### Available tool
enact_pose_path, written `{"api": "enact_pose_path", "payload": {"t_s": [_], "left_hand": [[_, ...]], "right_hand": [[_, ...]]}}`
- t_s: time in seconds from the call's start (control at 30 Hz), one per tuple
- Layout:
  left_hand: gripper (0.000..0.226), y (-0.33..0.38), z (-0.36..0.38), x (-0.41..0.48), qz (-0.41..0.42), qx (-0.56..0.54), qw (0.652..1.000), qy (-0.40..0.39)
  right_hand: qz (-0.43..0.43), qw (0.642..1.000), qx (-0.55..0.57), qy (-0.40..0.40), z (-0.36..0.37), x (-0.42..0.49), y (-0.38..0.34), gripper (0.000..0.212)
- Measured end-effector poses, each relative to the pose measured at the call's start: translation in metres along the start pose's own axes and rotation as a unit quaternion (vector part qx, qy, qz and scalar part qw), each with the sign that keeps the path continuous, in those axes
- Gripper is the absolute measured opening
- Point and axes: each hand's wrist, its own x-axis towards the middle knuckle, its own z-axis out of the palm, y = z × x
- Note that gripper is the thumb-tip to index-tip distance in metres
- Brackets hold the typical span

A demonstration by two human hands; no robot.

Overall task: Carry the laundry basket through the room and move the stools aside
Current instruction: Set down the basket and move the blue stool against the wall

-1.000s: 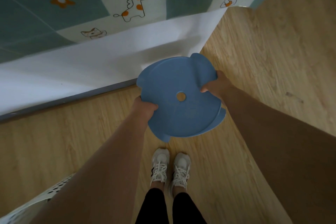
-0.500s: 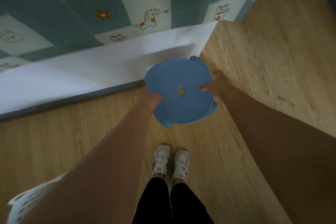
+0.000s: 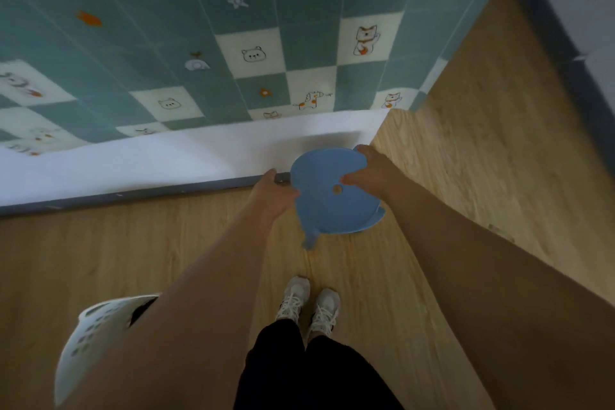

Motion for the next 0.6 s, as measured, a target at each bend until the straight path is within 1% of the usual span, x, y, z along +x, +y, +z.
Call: {"api": "enact_pose_path", "payload": {"t_s": [0.07,0.2,0.33,0.37,0.6], "left_hand": [[0.085,-0.001,-0.012,-0.015,0.008,-0.007,1.0,0.005],[0.089,-0.013,-0.04,-0.045,0.014,-0.004,1.0,0.026],[0.072,-0.039,-0.068,-0.072,0.011,0.006,0.998,0.057],[0.072,-0.049,-0.079,-0.079,0.003,0.003,0.998,0.064],[0.083,-0.13,-0.156,-0.123,-0.038,-0.042,0.993,0.1]], "right_hand": [[-0.026,0.999,-0.044,0.005,0.003,-0.016,-0.018,0.086],[-0.072,0.995,-0.075,-0.013,0.018,-0.042,-0.053,0.084],[-0.085,0.993,-0.081,-0.027,0.04,-0.062,-0.085,0.091],[-0.093,0.992,-0.084,-0.033,0.049,-0.069,-0.094,0.092],[-0.12,0.983,-0.12,-0.064,0.13,-0.114,-0.144,0.097]]}}
